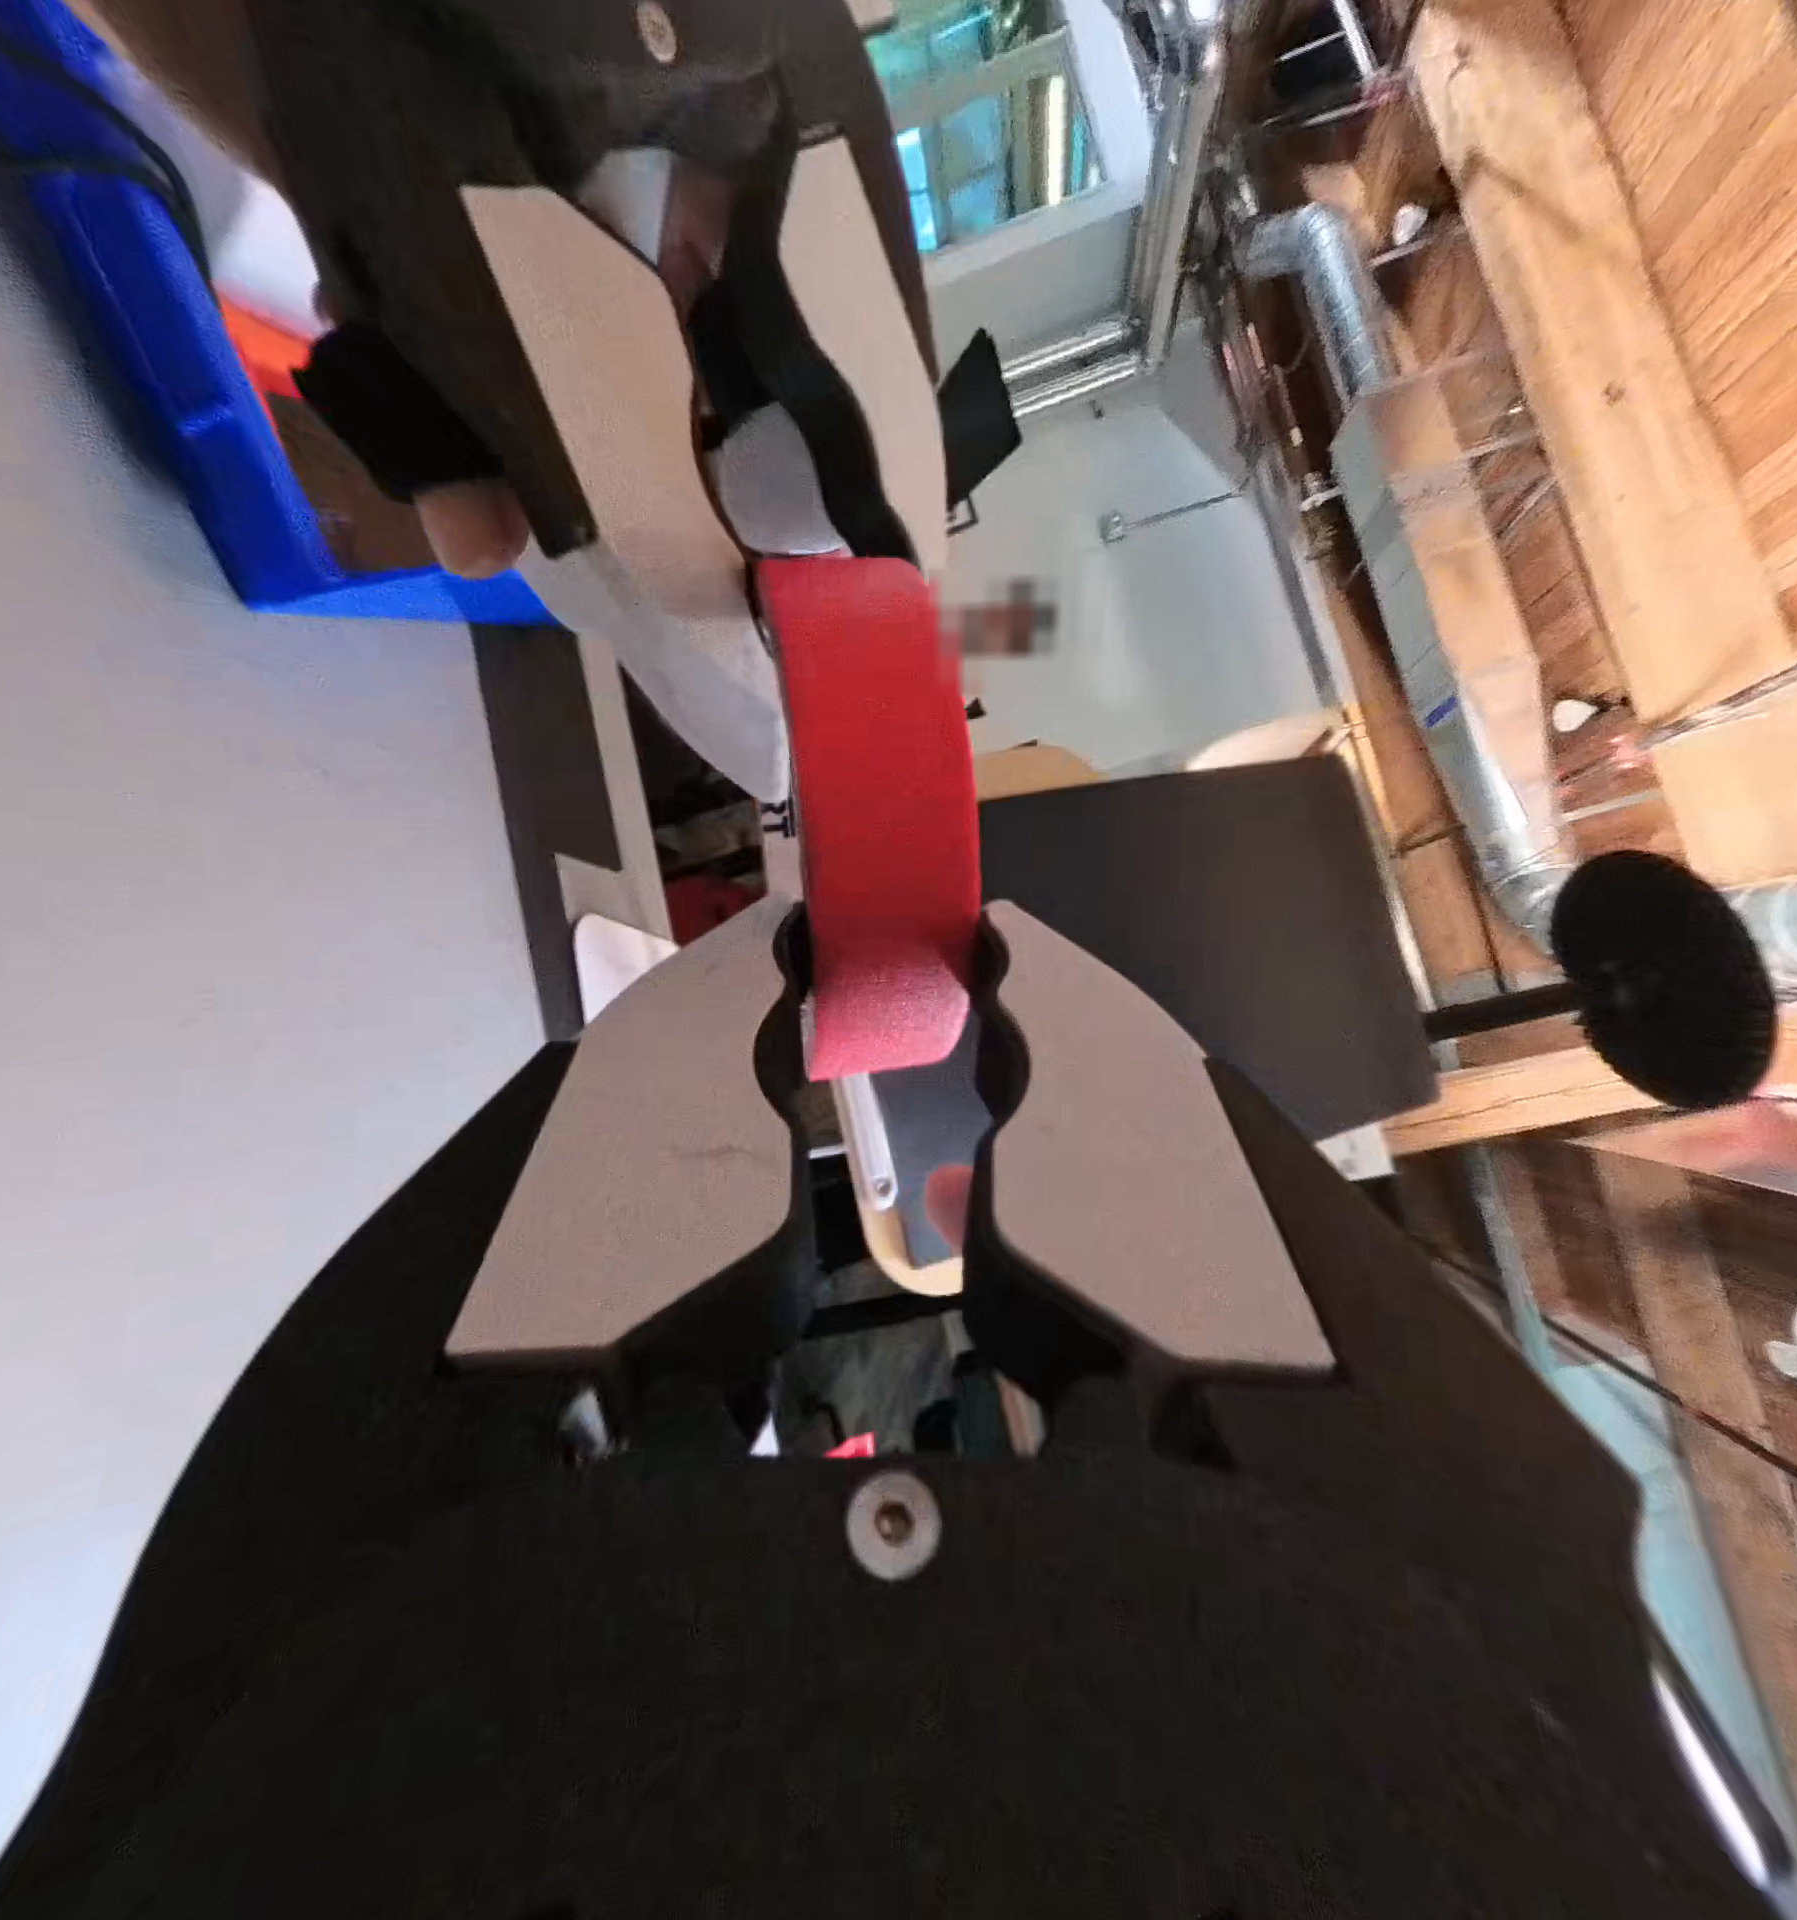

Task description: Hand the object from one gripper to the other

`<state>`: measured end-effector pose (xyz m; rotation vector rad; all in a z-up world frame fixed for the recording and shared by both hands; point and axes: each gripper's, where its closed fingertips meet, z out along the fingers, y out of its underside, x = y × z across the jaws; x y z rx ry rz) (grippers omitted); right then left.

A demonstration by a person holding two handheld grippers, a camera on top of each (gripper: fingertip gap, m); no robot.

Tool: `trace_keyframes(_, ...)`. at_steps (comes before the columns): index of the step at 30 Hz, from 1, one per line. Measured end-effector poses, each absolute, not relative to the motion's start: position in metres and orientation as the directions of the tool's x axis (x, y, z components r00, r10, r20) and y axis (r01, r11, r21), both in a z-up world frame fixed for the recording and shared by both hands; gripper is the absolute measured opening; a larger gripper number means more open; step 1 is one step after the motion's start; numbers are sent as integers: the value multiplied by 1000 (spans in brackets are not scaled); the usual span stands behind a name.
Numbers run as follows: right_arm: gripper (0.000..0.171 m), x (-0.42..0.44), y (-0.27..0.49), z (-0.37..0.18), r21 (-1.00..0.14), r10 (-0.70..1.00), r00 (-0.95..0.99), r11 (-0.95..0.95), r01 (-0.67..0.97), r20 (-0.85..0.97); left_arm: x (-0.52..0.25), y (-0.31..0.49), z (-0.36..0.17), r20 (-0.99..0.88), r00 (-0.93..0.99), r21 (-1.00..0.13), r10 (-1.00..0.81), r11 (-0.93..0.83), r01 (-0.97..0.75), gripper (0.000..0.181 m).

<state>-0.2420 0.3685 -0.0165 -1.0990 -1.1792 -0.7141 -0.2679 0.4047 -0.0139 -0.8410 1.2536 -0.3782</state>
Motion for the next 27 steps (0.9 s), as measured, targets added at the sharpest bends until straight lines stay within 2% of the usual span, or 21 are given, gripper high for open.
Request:
trace_keyframes(2, 29, -248, 369, -14, -268, 51, 268, 361, 893, 962, -272, 407, -11, -726, 328, -679, -604, 706, -202, 35)
trace_keyframes(4, 29, -254, 366, -14, -336, 109, 321, 418, 844, 941, -276, 404, -4, -741, 350, -650, -572, 741, -166, 29)
trace_keyframes(6, 31, -259, 357, -16, -534, 319, 430, 444, 719, 844, -280, 398, 5, -769, 379, -596, -515, 791, -135, 26)
trace_keyframes(8, 46, -259, 344, -5, -746, 538, 519, 426, 513, 664, -287, 393, 15, -797, 409, -533, -445, 837, -127, 22)
trace_keyframes(11, 55, -244, 328, 8, -957, 831, 475, 239, 165, 290, -292, 377, 25, -823, 399, -476, -405, 874, -95, 18)
trace_keyframes(13, 59, -231, 329, 5, -990, 902, 408, 127, 58, 140, -287, 361, 22, -841, 332, -469, -427, 882, -54, 17)
trace_keyframes(15, 66, -229, 328, -4, -997, 937, 340, 81, 19, 82, -278, 342, 13, -845, 223, -498, -486, 867, 1, 17)
trace_keyframes(20, 98, -270, 308, -42, -995, 995, 93, -28, 97, -19, -268, 307, 4, -733, 15, -664, -680, 720, 204, 16)
trace_keyframes(23, 101, -294, 295, -50, -989, 989, -51, -132, 65, -135, -269, 302, 8, -676, -16, -712, -737, 648, 271, 15)
trace_keyframes(26, 95, -312, 289, -43, -991, 987, -87, -134, 14, -135, -269, 307, 8, -670, 1, -715, -742, 646, 268, 12)
trace_keyframes(27, 100, -315, 286, -39, -990, 987, -87, -138, 2, -138, -270, 311, 10, -672, 31, -709, -740, 655, 263, 11)
